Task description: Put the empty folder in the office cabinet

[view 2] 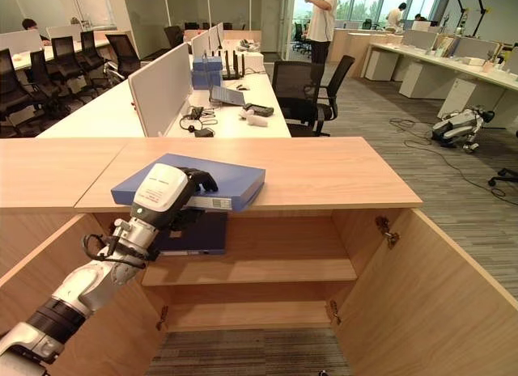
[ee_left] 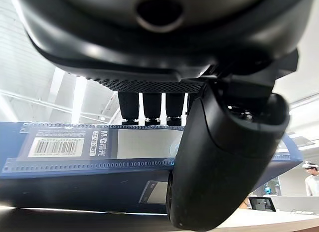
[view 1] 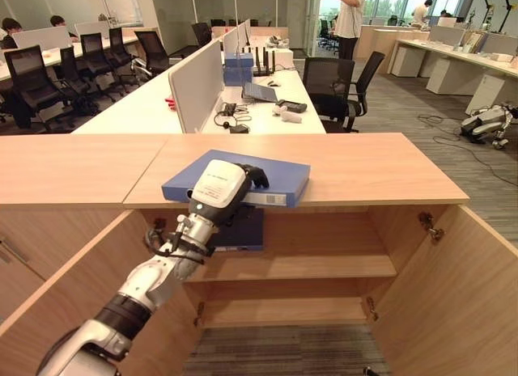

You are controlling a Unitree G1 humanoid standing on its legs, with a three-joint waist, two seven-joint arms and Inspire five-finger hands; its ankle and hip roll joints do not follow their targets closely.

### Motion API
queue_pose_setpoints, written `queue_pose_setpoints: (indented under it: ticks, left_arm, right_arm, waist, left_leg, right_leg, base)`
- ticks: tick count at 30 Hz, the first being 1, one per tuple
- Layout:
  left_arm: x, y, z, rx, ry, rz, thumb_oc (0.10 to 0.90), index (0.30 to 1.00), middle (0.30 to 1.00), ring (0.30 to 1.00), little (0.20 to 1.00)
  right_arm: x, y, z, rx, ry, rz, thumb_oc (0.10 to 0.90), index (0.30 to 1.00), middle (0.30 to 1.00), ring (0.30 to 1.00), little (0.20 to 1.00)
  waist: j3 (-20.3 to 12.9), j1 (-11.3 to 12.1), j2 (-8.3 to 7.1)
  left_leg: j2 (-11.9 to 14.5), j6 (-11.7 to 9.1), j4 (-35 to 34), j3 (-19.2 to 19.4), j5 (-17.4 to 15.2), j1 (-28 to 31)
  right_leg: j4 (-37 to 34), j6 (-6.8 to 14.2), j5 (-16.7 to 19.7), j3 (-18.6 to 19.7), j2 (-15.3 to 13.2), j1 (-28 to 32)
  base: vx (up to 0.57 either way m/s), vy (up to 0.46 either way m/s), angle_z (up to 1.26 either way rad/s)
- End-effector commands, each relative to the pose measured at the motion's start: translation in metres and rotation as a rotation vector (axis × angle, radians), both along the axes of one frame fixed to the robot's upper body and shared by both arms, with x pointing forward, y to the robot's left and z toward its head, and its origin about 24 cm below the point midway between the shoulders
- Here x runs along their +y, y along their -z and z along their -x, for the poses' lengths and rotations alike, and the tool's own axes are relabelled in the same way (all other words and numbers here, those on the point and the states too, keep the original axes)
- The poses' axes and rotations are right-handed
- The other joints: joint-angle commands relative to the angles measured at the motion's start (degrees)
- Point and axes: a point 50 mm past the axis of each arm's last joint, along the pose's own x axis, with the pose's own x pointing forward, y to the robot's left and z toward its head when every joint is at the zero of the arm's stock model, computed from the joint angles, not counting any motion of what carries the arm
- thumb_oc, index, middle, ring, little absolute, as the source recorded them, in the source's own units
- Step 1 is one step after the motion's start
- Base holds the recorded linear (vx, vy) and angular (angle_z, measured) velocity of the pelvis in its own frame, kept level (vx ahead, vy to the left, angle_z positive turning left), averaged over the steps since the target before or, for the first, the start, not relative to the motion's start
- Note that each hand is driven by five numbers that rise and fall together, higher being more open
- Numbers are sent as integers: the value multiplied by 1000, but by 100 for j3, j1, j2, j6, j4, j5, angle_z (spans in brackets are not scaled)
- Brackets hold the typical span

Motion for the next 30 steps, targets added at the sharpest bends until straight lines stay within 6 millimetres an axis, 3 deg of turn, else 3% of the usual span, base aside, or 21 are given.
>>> queue_pose_setpoints:
  ticks: [1, 5, 7, 9, 14, 21, 30]
  left_arm:
    - [-3, -84, -6, -243, 93, 364, 400, 300, 300, 300, 300]
    - [-6, -104, 14, -259, 223, 644, 400, 300, 300, 300, 300]
    - [-12, -125, 37, -209, 478, 937, 400, 300, 300, 300, 300]
    - [-17, -133, 47, -144, 622, 1013, 400, 300, 300, 300, 300]
    - [-31, -142, 58, 30, 877, 1123, 400, 300, 300, 300, 300]
    - [-54, -136, 66, 329, 1143, 1233, 400, 300, 300, 300, 300]
    - [-57, -116, 62, 506, 1140, 1294, 400, 300, 300, 300, 300]
  right_arm:
    - [-6, -14, -53, -167, -20, 36, 800, 900, 900, 900, 900]
    - [-6, -18, -64, -199, -17, 46, 800, 900, 900, 900, 900]
    - [-6, -23, -76, -231, -38, 48, 800, 900, 900, 900, 900]
    - [-7, -25, -81, -238, -46, 46, 800, 900, 900, 900, 900]
    - [-6, -27, -90, -240, -80, 37, 800, 900, 900, 900, 900]
    - [-6, -25, -92, -207, -130, 29, 800, 900, 900, 900, 900]
    - [-1, -20, -84, -167, -127, -3, 800, 900, 900, 900, 900]
  waist:
    - [366, 78, 148]
    - [381, 126, 152]
    - [396, 189, 162]
    - [403, 224, 177]
    - [396, 264, 219]
    - [365, 274, 262]
    - [365, 292, 289]
  left_leg:
    - [-200, 98, 2, -105, -325, 183]
    - [-193, 111, 2, -133, -308, 172]
    - [-194, 135, 2, -169, -302, 151]
    - [-192, 144, 2, -185, -292, 138]
    - [-194, 156, 2, -205, -286, 136]
    - [-213, 177, 2, -224, -282, 142]
    - [-231, 185, 2, -198, -287, 173]
  right_leg:
    - [251, 99, -916, 7, 180, 560]
    - [273, 66, -921, -33, 181, 560]
    - [324, 42, -927, -48, 184, 547]
    - [357, 37, -929, -70, 186, 538]
    - [438, 25, -951, -96, 187, 522]
    - [474, 32, -963, -131, 190, 542]
    - [409, 52, -951, -140, 155, 606]
  base:
    - [0, 0, 0]
    - [-28, 3, 6]
    - [-86, 8, 7]
    - [-52, 2, 7]
    - [-41, 10, 5]
    - [-36, 11, 6]
    - [-19, 2, 1]
